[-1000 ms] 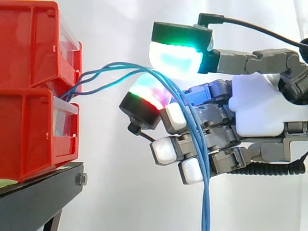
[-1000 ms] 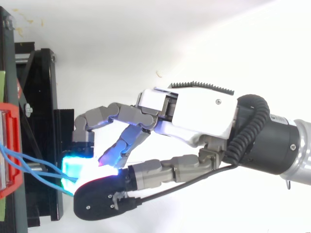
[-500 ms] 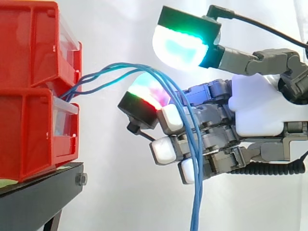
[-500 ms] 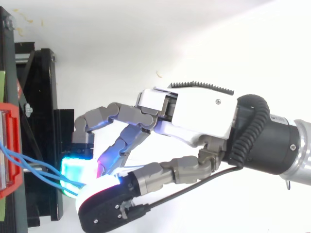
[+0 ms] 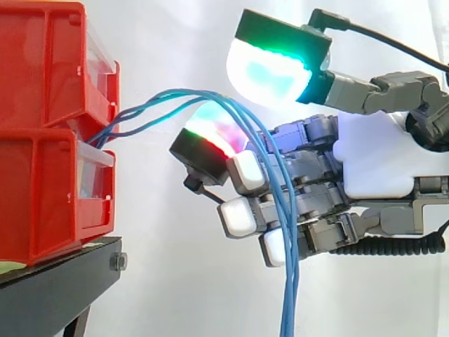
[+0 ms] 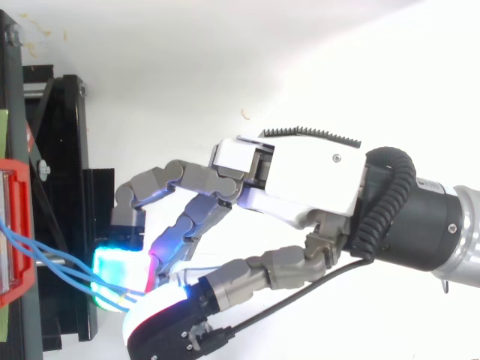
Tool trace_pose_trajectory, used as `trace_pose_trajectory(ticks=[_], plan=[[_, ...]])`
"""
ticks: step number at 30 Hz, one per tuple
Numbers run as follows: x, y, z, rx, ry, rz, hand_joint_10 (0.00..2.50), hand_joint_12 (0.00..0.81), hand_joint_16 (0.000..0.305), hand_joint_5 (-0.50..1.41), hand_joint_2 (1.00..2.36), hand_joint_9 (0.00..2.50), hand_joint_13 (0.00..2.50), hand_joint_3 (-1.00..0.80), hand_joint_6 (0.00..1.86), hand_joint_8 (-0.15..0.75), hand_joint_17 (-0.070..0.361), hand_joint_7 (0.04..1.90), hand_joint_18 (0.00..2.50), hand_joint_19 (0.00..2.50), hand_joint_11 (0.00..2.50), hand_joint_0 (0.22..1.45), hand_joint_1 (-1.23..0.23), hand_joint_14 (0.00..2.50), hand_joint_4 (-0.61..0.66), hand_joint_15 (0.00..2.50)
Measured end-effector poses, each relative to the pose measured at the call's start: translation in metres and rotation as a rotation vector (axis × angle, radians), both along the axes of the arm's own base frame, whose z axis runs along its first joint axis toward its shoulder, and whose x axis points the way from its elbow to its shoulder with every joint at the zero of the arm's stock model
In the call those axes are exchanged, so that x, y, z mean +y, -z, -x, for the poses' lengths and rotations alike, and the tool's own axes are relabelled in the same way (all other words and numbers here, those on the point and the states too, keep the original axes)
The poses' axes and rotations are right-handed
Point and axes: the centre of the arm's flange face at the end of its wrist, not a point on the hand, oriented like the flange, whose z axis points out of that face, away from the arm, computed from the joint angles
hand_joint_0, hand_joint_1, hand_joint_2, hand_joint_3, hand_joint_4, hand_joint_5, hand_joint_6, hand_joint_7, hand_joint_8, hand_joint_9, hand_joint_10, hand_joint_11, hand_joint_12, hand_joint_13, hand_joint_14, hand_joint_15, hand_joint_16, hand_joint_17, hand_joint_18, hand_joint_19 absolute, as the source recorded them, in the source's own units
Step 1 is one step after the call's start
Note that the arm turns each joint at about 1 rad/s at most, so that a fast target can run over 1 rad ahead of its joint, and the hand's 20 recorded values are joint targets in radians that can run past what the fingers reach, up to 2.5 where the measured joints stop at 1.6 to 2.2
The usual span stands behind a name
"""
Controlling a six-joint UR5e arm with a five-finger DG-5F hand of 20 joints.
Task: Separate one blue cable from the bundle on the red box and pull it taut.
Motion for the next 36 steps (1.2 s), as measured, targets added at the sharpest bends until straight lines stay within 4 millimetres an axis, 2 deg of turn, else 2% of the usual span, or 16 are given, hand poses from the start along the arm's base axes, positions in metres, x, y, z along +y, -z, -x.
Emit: trace_pose_trajectory(ticks=[5, 12, 17, 19, 21, 25, 28, 29, 32, 36], plan=[[0.0008, -0.0003, -0.0003, -0.003, -0.001, -0.001, 0.01, 0.367, 0.051, -0.20, 1.01, 0.88, 0.95, -0.42, 0.85, 0.322, 0.115, 0.98, 0.83, 0.58, 0.61, 0.72, -0.86, 0.01, 0.15, 0.42], [0.0018, -0.0002, -0.0002, -0.003, -0.003, -0.002, 0.01, 0.363, 0.050, -0.21, 1.00, 0.87, 0.93, -0.50, 0.85, 0.313, 0.113, 1.00, 0.82, 0.56, 0.62, 0.77, -0.92, 0.01, 0.14, 0.42], [0.0023, 0.0000, -0.0002, -0.002, -0.003, -0.002, 0.02, 0.364, 0.050, -0.20, 1.00, 0.88, 0.94, -0.50, 0.85, 0.317, 0.113, 1.00, 0.83, 0.59, 0.62, 0.64, -0.91, 0.01, 0.16, 0.43], [0.0023, 0.0000, -0.0002, -0.002, -0.003, -0.002, 0.01, 0.384, 0.052, -0.19, 1.00, 0.96, 0.97, -0.50, 0.84, 0.345, 0.118, 1.02, 0.87, 0.61, 0.62, 0.55, -0.78, 0.01, 0.19, 0.44], [0.0024, 0.0000, -0.0002, -0.002, -0.003, -0.002, 0.01, 0.392, 0.053, -0.18, 1.00, 1.01, 0.99, -0.50, 0.83, 0.356, 0.119, 1.02, 0.88, 0.62, 0.64, 0.54, -0.72, 0.01, 0.19, 0.43], [0.0022, -0.0001, -0.0002, -0.002, -0.003, -0.001, 0.02, 0.383, 0.051, -0.16, 1.00, 1.07, 1.00, -0.50, 0.83, 0.360, 0.115, 1.13, 0.87, 0.65, 0.64, 0.59, -0.59, 0.01, 0.20, 0.45], [0.0024, -0.0002, -0.0003, -0.002, -0.003, 0.000, 0.02, 0.388, 0.051, -0.16, 1.01, 1.04, 1.00, -0.36, 0.85, 0.358, 0.116, 1.19, 0.88, 0.64, 0.67, 0.62, -0.63, 0.01, 0.19, 0.44], [0.0024, -0.0002, -0.0003, -0.002, -0.003, 0.000, 0.02, 0.391, 0.051, -0.16, 1.01, 1.02, 0.99, -0.31, 0.87, 0.358, 0.116, 1.15, 0.88, 0.64, 0.68, 0.62, -0.67, 0.01, 0.18, 0.44], [0.0024, -0.0001, -0.0002, -0.002, -0.003, 0.000, 0.02, 0.388, 0.051, -0.18, 1.02, 0.95, 0.98, -0.25, 0.88, 0.347, 0.115, 1.11, 0.88, 0.62, 0.67, 0.63, -0.75, 0.01, 0.16, 0.45], [0.0023, -0.0001, -0.0002, -0.002, -0.003, -0.001, 0.02, 0.384, 0.051, -0.19, 1.02, 0.93, 0.98, -0.24, 0.89, 0.342, 0.114, 1.08, 0.87, 0.62, 0.67, 0.64, -0.79, 0.01, 0.11, 0.44]])
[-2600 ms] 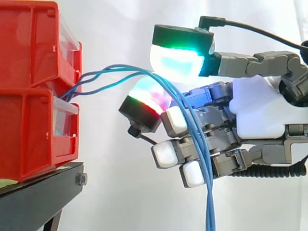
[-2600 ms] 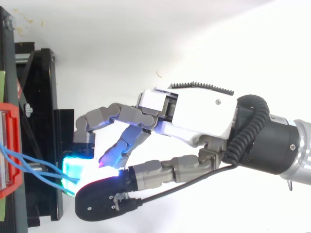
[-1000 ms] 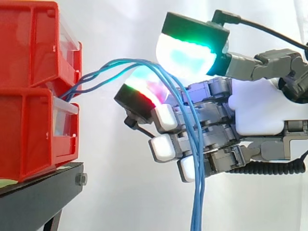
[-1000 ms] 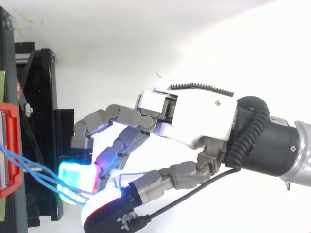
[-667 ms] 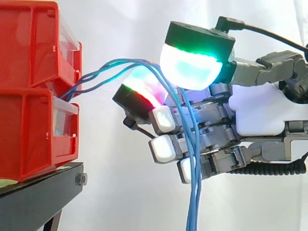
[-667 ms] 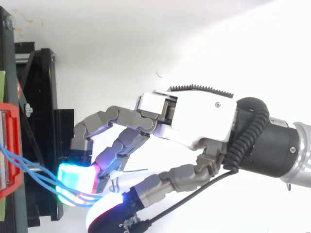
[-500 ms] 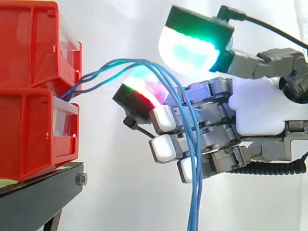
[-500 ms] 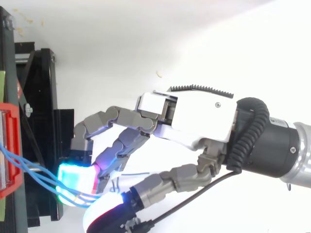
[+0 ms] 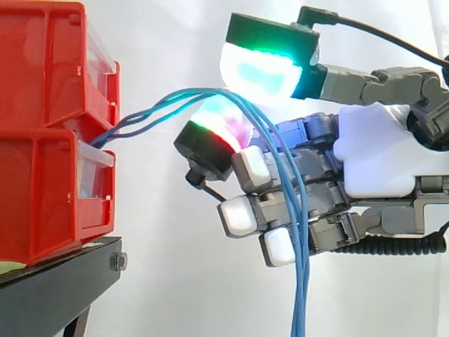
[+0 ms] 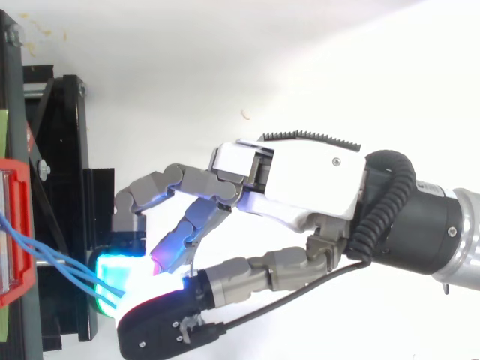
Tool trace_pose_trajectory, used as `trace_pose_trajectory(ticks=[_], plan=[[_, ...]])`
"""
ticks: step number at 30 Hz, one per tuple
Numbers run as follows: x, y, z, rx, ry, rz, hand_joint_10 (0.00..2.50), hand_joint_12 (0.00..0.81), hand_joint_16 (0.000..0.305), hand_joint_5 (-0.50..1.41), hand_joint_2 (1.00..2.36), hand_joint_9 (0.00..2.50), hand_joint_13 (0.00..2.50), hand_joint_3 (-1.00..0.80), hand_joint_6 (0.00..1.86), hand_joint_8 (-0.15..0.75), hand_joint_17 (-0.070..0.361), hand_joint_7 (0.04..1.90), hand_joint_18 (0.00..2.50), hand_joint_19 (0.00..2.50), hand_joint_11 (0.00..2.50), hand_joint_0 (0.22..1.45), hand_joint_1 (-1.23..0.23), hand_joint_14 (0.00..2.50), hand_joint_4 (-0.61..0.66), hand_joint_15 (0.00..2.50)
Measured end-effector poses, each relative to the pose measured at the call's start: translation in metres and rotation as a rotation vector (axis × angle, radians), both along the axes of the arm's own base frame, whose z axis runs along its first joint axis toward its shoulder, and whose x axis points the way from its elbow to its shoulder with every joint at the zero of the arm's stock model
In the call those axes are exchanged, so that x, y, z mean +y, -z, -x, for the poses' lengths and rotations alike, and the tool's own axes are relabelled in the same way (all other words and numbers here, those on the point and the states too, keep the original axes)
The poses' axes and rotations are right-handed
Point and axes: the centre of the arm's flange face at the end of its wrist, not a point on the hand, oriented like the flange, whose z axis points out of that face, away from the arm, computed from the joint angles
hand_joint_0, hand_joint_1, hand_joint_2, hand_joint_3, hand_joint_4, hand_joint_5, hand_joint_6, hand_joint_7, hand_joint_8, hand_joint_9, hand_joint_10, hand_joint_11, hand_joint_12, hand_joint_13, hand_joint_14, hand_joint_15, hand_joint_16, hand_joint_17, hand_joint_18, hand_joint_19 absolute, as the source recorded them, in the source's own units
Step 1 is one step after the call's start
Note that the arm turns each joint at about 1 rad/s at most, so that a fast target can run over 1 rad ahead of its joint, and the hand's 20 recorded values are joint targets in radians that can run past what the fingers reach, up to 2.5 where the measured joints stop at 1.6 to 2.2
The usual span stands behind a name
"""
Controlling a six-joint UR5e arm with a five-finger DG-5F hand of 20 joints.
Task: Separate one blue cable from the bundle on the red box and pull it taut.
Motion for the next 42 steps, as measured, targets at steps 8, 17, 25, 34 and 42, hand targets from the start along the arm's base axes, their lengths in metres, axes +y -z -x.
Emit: trace_pose_trajectory(ticks=[8, 17, 25, 34, 42], plan=[[0.0001, 0.0001, 0.0001, 0.001, -0.001, -0.001, 0.02, 0.373, 0.052, -0.19, 1.02, 1.03, 1.03, -0.04, 0.90, 0.340, 0.116, 1.24, 0.93, 0.62, 0.76, 0.65, -0.84, 0.01, 0.00, 0.47], [0.0001, 0.0008, 0.0011, 0.009, 0.000, -0.003, 0.02, 0.364, 0.052, -0.21, 1.02, 1.00, 1.03, -0.18, 0.90, 0.328, 0.116, 1.02, 0.92, 0.60, 0.74, 0.72, -0.88, 0.01, 0.07, 0.46], [0.0009, 0.0010, 0.0012, 0.010, -0.001, -0.003, 0.02, 0.359, 0.050, -0.20, 1.02, 1.03, 1.05, -0.29, 0.90, 0.331, 0.113, 1.13, 0.91, 0.59, 0.76, 0.74, -0.95, 0.01, 0.14, 0.46], [0.0010, 0.0017, 0.0019, 0.017, -0.003, -0.002, 0.02, 0.423, 0.061, -0.16, 1.01, 1.28, 1.23, -0.19, 0.89, 0.414, 0.138, 1.21, 1.11, 0.62, 0.77, 0.59, -0.76, 0.01, 0.23, 0.48], [0.0012, 0.0017, 0.0020, 0.019, -0.006, -0.002, 0.02, 0.420, 0.061, -0.14, 1.01, 1.32, 1.24, -0.25, 0.86, 0.416, 0.137, 1.25, 1.10, 0.62, 0.76, 0.58, -0.69, 0.01, 0.23, 0.49]])
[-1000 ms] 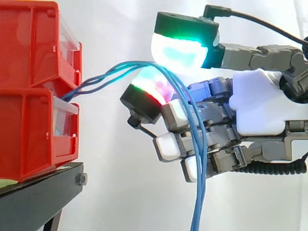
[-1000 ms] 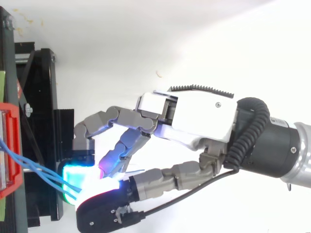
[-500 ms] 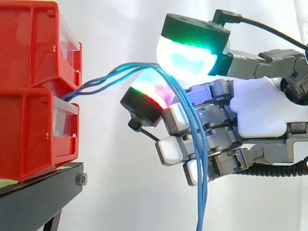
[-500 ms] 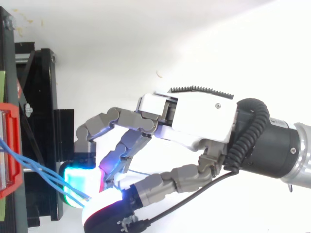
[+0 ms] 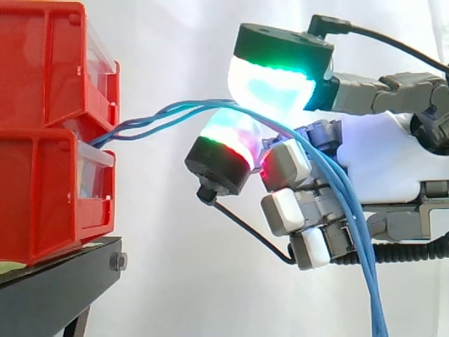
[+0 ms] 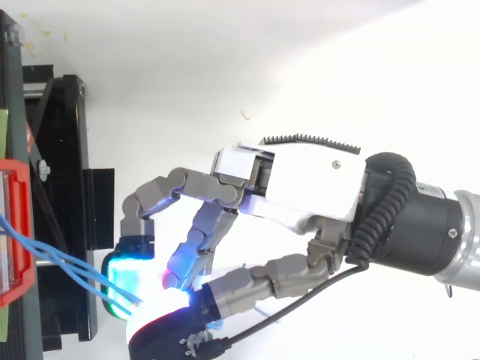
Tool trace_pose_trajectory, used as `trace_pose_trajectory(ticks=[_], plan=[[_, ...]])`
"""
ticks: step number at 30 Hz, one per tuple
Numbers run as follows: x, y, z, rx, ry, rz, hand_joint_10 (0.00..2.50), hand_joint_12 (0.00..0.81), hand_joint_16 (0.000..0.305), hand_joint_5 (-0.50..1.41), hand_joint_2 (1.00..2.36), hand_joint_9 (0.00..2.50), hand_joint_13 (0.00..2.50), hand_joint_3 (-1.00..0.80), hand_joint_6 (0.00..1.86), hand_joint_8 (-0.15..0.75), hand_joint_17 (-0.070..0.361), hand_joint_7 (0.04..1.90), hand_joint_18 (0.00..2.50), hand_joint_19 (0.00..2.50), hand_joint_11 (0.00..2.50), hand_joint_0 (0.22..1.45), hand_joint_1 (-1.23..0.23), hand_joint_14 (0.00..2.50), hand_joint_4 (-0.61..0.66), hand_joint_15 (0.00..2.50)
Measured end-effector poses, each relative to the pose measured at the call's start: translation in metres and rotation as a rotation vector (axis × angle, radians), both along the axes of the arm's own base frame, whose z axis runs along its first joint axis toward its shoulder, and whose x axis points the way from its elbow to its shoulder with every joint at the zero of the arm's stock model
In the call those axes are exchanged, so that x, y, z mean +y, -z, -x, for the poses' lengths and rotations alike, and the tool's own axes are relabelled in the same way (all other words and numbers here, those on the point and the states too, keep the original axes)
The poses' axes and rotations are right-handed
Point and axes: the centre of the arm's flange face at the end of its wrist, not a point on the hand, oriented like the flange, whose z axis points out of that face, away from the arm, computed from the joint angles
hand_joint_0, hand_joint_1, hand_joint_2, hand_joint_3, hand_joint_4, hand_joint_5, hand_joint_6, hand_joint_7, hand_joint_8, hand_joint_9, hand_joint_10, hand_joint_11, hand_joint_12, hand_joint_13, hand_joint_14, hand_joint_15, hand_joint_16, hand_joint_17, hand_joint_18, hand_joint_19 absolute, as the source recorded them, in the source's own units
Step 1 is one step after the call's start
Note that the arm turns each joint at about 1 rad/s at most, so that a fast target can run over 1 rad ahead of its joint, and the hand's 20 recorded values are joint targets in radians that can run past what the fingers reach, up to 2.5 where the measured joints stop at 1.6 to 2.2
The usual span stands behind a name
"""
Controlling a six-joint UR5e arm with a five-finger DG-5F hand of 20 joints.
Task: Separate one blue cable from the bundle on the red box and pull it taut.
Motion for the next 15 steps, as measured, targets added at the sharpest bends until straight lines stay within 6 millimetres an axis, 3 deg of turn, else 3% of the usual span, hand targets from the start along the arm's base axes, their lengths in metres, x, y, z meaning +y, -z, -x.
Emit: trace_pose_trajectory(ticks=[8, 15], plan=[[0.0001, 0.0000, 0.0000, 0.000, -0.001, 0.000, 0.02, 0.381, 0.053, -0.19, 1.02, 1.12, 1.14, -0.24, 0.89, 0.366, 0.119, 1.12, 0.97, 0.62, 0.78, 0.63, -0.82, 0.01, 0.17, 0.51], [0.0000, 0.0002, 0.0002, 0.003, -0.001, 0.001, 0.02, 0.367, 0.053, -0.21, 1.02, 1.07, 1.09, -0.26, 0.88, 0.345, 0.119, 1.05, 0.91, 0.60, 0.75, 0.67, -0.82, 0.01, 0.14, 0.50]])
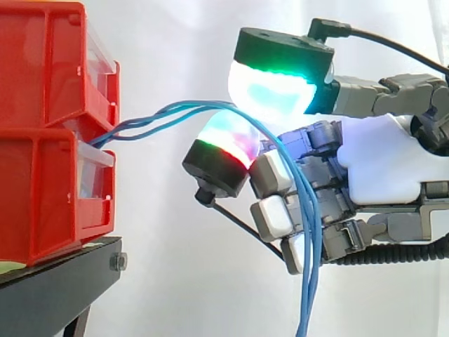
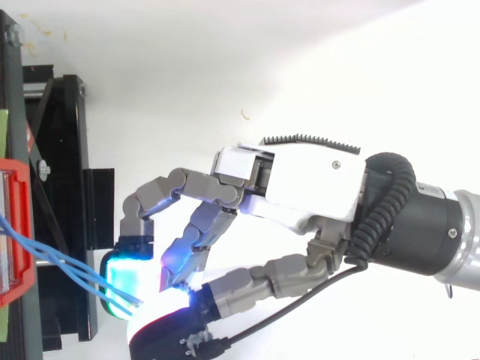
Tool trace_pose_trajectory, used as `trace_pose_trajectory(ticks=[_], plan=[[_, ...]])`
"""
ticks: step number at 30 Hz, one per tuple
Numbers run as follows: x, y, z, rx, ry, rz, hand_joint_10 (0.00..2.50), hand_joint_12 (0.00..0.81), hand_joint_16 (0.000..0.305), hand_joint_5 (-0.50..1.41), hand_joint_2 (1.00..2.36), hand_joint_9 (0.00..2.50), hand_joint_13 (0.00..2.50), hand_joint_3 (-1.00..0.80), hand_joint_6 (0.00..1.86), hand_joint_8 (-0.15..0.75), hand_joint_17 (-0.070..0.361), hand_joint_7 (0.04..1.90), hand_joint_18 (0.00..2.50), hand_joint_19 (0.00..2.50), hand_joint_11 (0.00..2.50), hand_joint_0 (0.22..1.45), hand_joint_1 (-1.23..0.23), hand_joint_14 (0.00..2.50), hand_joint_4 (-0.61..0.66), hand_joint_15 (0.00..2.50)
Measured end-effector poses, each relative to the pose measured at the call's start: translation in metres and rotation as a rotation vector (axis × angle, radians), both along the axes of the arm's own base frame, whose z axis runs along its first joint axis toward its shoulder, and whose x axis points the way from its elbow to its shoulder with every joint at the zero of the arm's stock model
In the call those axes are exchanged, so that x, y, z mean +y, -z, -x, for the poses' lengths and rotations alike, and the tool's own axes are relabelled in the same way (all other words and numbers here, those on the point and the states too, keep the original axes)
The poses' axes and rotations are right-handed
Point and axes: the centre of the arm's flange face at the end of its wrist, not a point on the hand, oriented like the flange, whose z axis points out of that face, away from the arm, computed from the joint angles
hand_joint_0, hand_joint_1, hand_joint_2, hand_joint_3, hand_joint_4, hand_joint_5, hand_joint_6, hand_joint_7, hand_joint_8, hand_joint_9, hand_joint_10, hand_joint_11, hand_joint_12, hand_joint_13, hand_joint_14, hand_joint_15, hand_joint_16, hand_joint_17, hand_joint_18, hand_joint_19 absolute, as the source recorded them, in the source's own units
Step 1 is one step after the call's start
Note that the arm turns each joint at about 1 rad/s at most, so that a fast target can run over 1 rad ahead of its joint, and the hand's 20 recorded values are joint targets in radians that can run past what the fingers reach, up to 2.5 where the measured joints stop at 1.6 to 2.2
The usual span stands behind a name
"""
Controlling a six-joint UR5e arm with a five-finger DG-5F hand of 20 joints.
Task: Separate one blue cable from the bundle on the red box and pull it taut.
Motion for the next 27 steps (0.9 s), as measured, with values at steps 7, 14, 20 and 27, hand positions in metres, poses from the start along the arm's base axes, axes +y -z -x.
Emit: trace_pose_trajectory(ticks=[7, 14, 20, 27], plan=[[-0.0001, 0.0004, 0.0005, 0.005, 0.000, 0.001, 0.02, 0.357, 0.052, -0.22, 1.01, 0.98, 1.03, -0.30, 0.87, 0.322, 0.118, 1.01, 0.86, 0.59, 0.74, 0.70, -0.84, 0.02, 0.15, 0.48], [-0.0003, 0.0010, 0.0011, 0.011, 0.000, 0.004, 0.02, 0.354, 0.052, -0.22, 1.01, 0.93, 0.99, -0.31, 0.87, 0.314, 0.118, 0.99, 0.82, 0.57, 0.73, 0.71, -0.86, 0.01, 0.17, 0.48], [-0.0001, 0.0008, 0.0011, 0.011, -0.001, 0.004, 0.01, 0.349, 0.053, -0.23, 1.01, 0.86, 0.92, -0.39, 0.87, 0.304, 0.119, 0.99, 0.80, 0.55, 0.71, 0.72, -0.94, 0.02, 0.17, 0.46], [0.0006, 0.0006, 0.0010, 0.011, -0.002, 0.004, 0.02, 0.348, 0.048, -0.23, 1.01, 0.85, 0.92, -0.29, 0.87, 0.295, 0.108, 0.98, 0.76, 0.53, 0.71, 0.77, -0.92, 0.02, 0.16, 0.45]])
